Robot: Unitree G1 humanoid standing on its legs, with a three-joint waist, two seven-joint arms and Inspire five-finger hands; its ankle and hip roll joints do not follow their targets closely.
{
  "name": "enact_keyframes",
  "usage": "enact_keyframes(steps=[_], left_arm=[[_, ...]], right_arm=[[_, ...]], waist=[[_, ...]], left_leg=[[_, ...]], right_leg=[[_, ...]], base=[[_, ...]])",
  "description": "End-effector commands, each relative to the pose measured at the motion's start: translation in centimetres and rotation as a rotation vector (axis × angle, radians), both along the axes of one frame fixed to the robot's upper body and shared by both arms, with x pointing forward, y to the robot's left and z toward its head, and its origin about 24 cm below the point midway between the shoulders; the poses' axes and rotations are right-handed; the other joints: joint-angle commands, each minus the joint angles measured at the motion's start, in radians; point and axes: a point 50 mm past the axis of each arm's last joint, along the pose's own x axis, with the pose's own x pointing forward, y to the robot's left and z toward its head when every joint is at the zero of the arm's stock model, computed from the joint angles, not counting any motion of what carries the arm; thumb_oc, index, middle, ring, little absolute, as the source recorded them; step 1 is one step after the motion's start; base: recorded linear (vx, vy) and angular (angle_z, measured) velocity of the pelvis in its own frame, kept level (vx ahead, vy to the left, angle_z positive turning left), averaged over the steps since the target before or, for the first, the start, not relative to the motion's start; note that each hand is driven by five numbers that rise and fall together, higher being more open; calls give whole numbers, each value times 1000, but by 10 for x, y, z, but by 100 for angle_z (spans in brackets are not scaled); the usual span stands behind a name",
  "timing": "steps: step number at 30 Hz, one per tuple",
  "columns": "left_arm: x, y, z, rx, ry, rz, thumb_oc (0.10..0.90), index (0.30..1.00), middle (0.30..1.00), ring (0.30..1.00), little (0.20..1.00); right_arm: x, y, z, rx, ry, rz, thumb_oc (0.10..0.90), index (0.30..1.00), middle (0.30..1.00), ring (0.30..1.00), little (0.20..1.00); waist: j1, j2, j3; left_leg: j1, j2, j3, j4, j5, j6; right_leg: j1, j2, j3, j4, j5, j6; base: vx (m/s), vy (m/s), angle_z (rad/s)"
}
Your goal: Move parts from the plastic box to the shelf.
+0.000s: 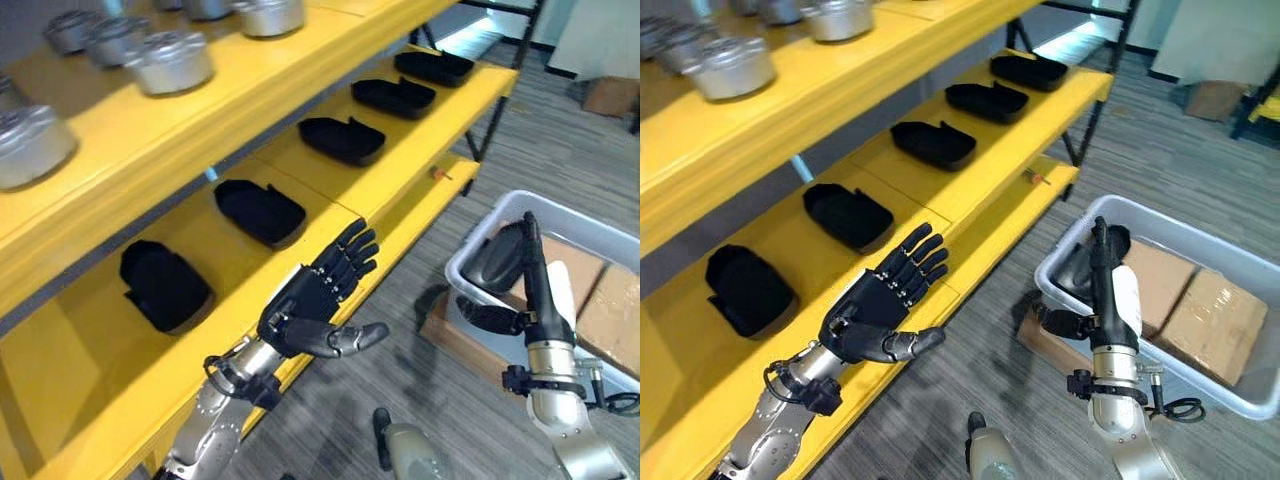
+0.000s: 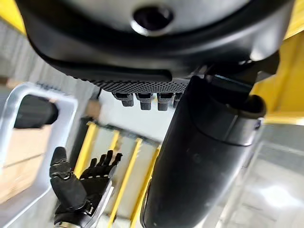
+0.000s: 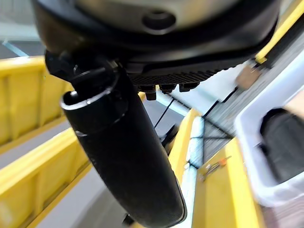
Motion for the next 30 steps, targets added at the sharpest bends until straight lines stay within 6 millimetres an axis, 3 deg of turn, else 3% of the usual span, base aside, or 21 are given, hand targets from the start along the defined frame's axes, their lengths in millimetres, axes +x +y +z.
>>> enact_keyframes(steps=[1, 4, 6, 7, 9, 16, 20, 21, 23, 24, 25, 30], left_arm=[[-9, 15, 26, -75, -177, 49, 900, 1000, 1000, 1000, 1000], [-13, 18, 24, -59, -167, 57, 900, 1000, 1000, 1000, 1000], [-14, 19, 24, -52, -165, 56, 900, 1000, 1000, 1000, 1000], [-14, 18, 24, -44, -167, 69, 900, 1000, 1000, 1000, 1000], [-14, 19, 24, -43, -168, 84, 900, 1000, 1000, 1000, 1000], [-20, 21, 22, -47, -161, 74, 900, 1000, 1000, 1000, 1000], [-23, 21, 19, -51, -144, 77, 900, 1000, 1000, 1000, 1000], [-22, 24, 19, -48, -144, 91, 900, 1000, 1000, 1000, 1000], [-22, 26, 18, -41, -148, 110, 900, 1000, 1000, 1000, 1000], [-20, 30, 18, -36, -151, 149, 900, 1000, 1000, 1000, 1000], [-18, 32, 18, -40, -149, 164, 900, 1000, 1000, 1000, 1000], [-15, 32, 16, -9, -136, 143, 900, 1000, 1000, 1000, 1000]], right_arm=[[4, 8, 37, -3, -223, 95, 900, 1000, 1000, 1000, 1000], [2, 14, 33, 11, -211, 112, 900, 1000, 1000, 1000, 1000], [1, 17, 33, 14, -209, 117, 900, 1000, 1000, 1000, 1000], [1, 21, 31, 23, -207, 130, 900, 1000, 1000, 1000, 1000], [5, 28, 28, 38, -203, 146, 900, 1000, 1000, 1000, 1000], [0, 27, 26, 37, -177, 161, 900, 1000, 1000, 1000, 1000], [2, 29, 29, 22, -188, 183, 900, 1000, 1000, 1000, 1000], [5, 32, 34, 17, -209, 211, 900, 1000, 1000, 1000, 1000], [7, 35, 35, 17, -212, 226, 900, 1000, 1000, 1000, 1000], [13, 40, 37, 19, -221, 262, 900, 1000, 1000, 1000, 1000], [14, 45, 40, 22, -237, 281, 900, 1000, 1000, 1000, 1000], [16, 47, 42, 18, -244, 264, 900, 1000, 1000, 1000, 1000]], waist=[[36, -28, -74], [49, -27, -90], [53, -27, -93], [65, -29, -95], [78, -31, -98], [84, -45, -122], [95, -51, -128], [114, -50, -122], [124, -50, -119], [147, -52, -104], [157, -54, -94], [148, -58, -82]], left_leg=[[-85, -117, -90, -101, 27, -38], [-85, -214, -106, -55, -49, 11], [-86, -248, -114, -32, -77, 32], [-99, -286, -177, -14, -77, 42], [-91, -304, -222, -43, -70, 55], [-29, -289, -233, -153, -36, 72], [-13, -280, -227, -186, -26, 73], [-15, -265, -202, -186, -23, 74], [-18, -258, -187, -183, -23, 76], [-23, -242, -150, -172, -25, 82], [-23, -226, -131, -168, -26, 84], [8, -190, -166, -187, -28, 70]], right_leg=[[290, -8, 12, -243, -72, 56], [285, 12, 32, -260, -51, 62], [283, 23, 44, -259, -49, 64], [282, 42, 71, -264, -40, 63], [269, 63, 98, -255, -45, 63], [274, 73, 102, -278, -32, 74], [276, 71, 74, -249, -55, 72], [244, 52, -2, -145, -102, 77], [230, 37, -39, -111, -106, 83], [181, -15, -115, -29, -92, 107], [163, -54, -143, -19, -70, 124], [197, -112, -49, -132, -10, 168]], base=[[33, -99, -109], [32, -69, -98], [12, -44, -55], [-4, -29, -77], [8, 11, -87], [29, 53, -20], [2, 66, -6], [-58, 17, -9], [-73, -19, -32], [-87, -129, -46], [-86, -187, -54], [31, -234, -55]])
